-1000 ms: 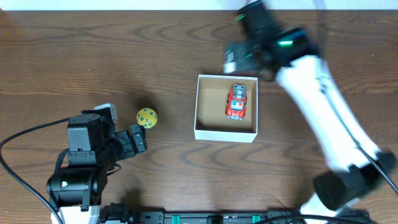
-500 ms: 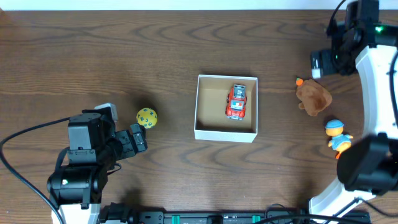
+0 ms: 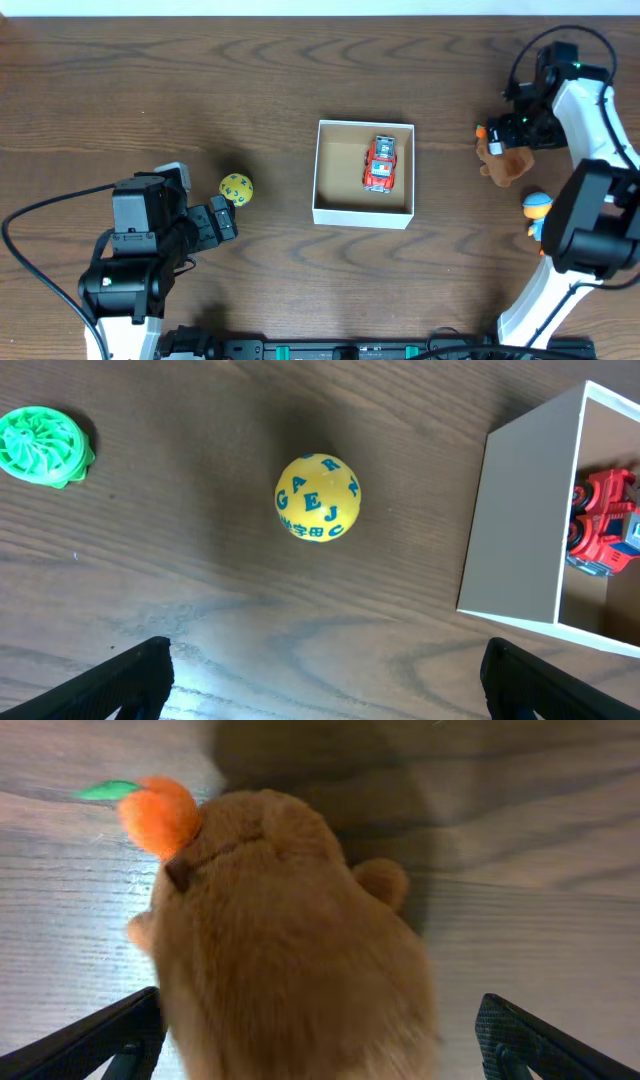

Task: Pack container
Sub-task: 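Release the truck and move the right gripper to the brown bear, then grasp the brown plush bear and carry it into the box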

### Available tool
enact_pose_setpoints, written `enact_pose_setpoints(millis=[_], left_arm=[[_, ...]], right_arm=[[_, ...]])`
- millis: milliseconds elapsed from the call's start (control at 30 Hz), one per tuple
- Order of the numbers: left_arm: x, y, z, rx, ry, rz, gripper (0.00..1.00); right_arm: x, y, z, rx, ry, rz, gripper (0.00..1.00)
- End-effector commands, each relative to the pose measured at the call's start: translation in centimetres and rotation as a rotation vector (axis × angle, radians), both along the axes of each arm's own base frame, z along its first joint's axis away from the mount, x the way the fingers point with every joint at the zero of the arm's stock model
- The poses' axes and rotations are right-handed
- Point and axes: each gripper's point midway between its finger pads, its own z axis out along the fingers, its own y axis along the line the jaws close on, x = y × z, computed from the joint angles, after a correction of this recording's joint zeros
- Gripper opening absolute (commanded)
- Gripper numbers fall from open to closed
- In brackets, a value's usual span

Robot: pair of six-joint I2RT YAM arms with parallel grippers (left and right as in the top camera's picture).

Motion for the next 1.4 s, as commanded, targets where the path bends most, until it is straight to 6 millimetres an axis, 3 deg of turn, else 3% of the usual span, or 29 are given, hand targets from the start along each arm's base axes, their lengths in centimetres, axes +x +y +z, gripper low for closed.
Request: enact_pose_setpoints(millis=[0, 67, 100, 233, 300, 400, 500, 667, 767, 867, 967, 1067, 1167, 1367], left_arm=[[0.3, -0.1, 0.5, -0.008, -0.011, 0.003, 0.98], [0.3, -0.1, 0.4, -0.008, -0.006, 0.003, 0.98], [0.3, -0.1, 0.4, -0.008, -0.005, 0.003, 0.98], [0.3, -0.1, 0.4, -0.008, -0.005, 0.003, 0.98], [0.3, -0.1, 0.4, -0.008, -0.005, 0.003, 0.98], [0.3, -0.1, 0.4, -0.008, -0.006, 0.003, 0.98], [0.3, -0.1, 0.4, -0.008, -0.005, 0.003, 0.98], [0.3, -0.1, 0.4, -0.008, -0.005, 0.003, 0.98], [0.3, -0.1, 0.4, -0.008, -0.005, 0.003, 0.98], [0.3, -0.1, 0.4, -0.008, -0.005, 0.003, 0.98], [0.3, -0.1, 0.4, -0.008, -0.005, 0.003, 0.98], [0.3, -0.1, 0.4, -0.008, -0.005, 0.003, 0.98], [0.3, -0.1, 0.4, -0.008, -0.005, 0.003, 0.98], [0.3, -0.1, 0.4, -0.008, -0.005, 0.003, 0.98]], right_arm=[[-0.3, 0.9, -1.4, 0.044, 0.034, 0.023, 0.94], [-0.4, 1.1, -1.5, 0.056, 0.037, 0.022, 0.78], [-0.4, 1.1, -1.5, 0.059, 0.037, 0.018, 0.64], [-0.6, 1.3, -1.5, 0.061, 0.046, 0.013, 0.25], [-0.7, 1.5, -1.5, 0.063, 0.053, -0.005, 0.16], [-1.1, 2.0, -0.8, 0.063, 0.060, -0.015, 0.10], [-0.8, 2.9, 1.5, 0.058, 0.025, -0.025, 0.09], [0.4, 5.6, 9.1, 0.048, -0.145, -0.025, 0.10], [0.7, 8.8, 15.2, 0.073, -0.312, -0.053, 0.09], [0.3, 13.5, 20.1, 0.143, -0.467, -0.070, 0.10], [-0.8, 18.1, 22.8, 0.238, -0.533, -0.107, 0.10], [-2.2, 22.5, 23.2, 0.325, -0.519, -0.210, 0.08], [-3.2, 25.8, 21.8, 0.347, -0.490, -0.320, 0.06], [-4.3, 29.4, 17.4, 0.315, -0.442, -0.381, 0.03]])
